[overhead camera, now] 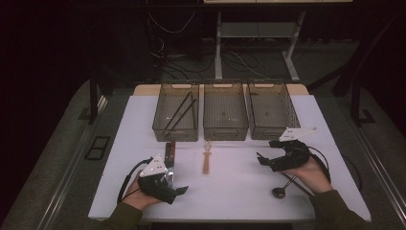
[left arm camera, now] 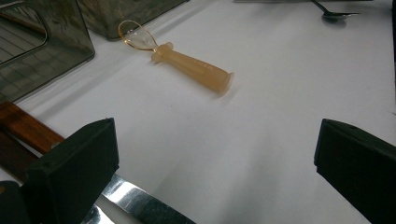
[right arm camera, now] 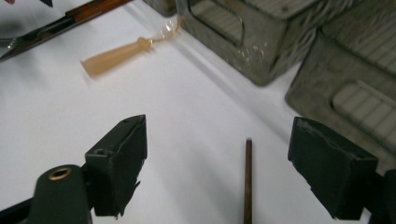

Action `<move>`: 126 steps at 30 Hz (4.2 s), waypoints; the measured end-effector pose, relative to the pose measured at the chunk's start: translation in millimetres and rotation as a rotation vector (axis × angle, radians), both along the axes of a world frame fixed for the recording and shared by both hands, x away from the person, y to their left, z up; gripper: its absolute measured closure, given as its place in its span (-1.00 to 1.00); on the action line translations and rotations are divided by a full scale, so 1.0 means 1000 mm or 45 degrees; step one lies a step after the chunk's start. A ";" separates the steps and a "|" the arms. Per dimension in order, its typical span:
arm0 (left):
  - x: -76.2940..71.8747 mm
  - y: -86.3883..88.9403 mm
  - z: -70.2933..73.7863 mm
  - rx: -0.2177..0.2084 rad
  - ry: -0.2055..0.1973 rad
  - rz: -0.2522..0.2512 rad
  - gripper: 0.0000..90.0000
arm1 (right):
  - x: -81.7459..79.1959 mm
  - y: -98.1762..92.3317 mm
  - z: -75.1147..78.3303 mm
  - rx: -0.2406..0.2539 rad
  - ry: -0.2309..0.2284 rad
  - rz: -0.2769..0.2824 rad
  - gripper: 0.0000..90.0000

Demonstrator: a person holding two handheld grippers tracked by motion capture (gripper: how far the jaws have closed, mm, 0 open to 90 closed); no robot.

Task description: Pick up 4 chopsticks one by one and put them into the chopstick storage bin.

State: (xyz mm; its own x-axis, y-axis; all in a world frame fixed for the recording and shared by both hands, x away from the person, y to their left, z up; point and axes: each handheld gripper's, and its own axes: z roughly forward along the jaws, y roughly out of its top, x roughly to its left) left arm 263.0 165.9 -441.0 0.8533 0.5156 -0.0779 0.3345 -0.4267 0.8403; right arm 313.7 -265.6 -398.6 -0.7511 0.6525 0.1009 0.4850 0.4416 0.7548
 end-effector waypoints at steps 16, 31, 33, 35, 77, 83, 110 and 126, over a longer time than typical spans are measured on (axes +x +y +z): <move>0.000 0.001 0.001 -0.003 -0.008 0.005 -1.00 | -0.038 -0.044 -0.018 -0.081 0.079 -0.049 -0.30; -0.001 0.001 0.002 0.006 -0.013 0.002 -1.00 | -0.063 -0.080 -0.029 -0.125 0.133 -0.091 0.42; -0.001 0.001 0.002 0.009 -0.014 0.001 -1.00 | -0.064 -0.081 -0.030 -0.142 0.140 -0.080 0.50; -0.001 0.001 0.002 0.010 -0.014 -0.001 -1.00 | -0.065 -0.082 -0.032 -0.145 0.154 -0.072 0.56; 0.000 0.001 0.001 0.013 -0.013 -0.002 -1.00 | -0.054 -0.076 -0.024 -0.085 0.146 -0.036 0.89; 0.000 0.001 0.001 0.013 -0.011 0.000 -1.00 | -0.048 -0.069 -0.017 -0.041 0.120 -0.028 0.89; -0.001 0.000 0.001 0.011 -0.003 0.004 -1.00 | -0.010 -0.017 0.005 0.067 0.066 0.040 0.89; -0.001 0.000 0.000 0.009 0.001 0.005 -1.00 | 0.011 0.018 0.019 0.123 0.015 0.074 0.89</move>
State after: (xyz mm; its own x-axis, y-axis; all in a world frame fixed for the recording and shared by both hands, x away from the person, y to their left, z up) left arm 262.0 165.8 -440.5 0.8513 0.5194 -0.0745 0.3365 -0.4315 0.8370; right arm 324.7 -247.4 -379.9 -0.7857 0.5947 0.1704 0.4699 0.3946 0.7896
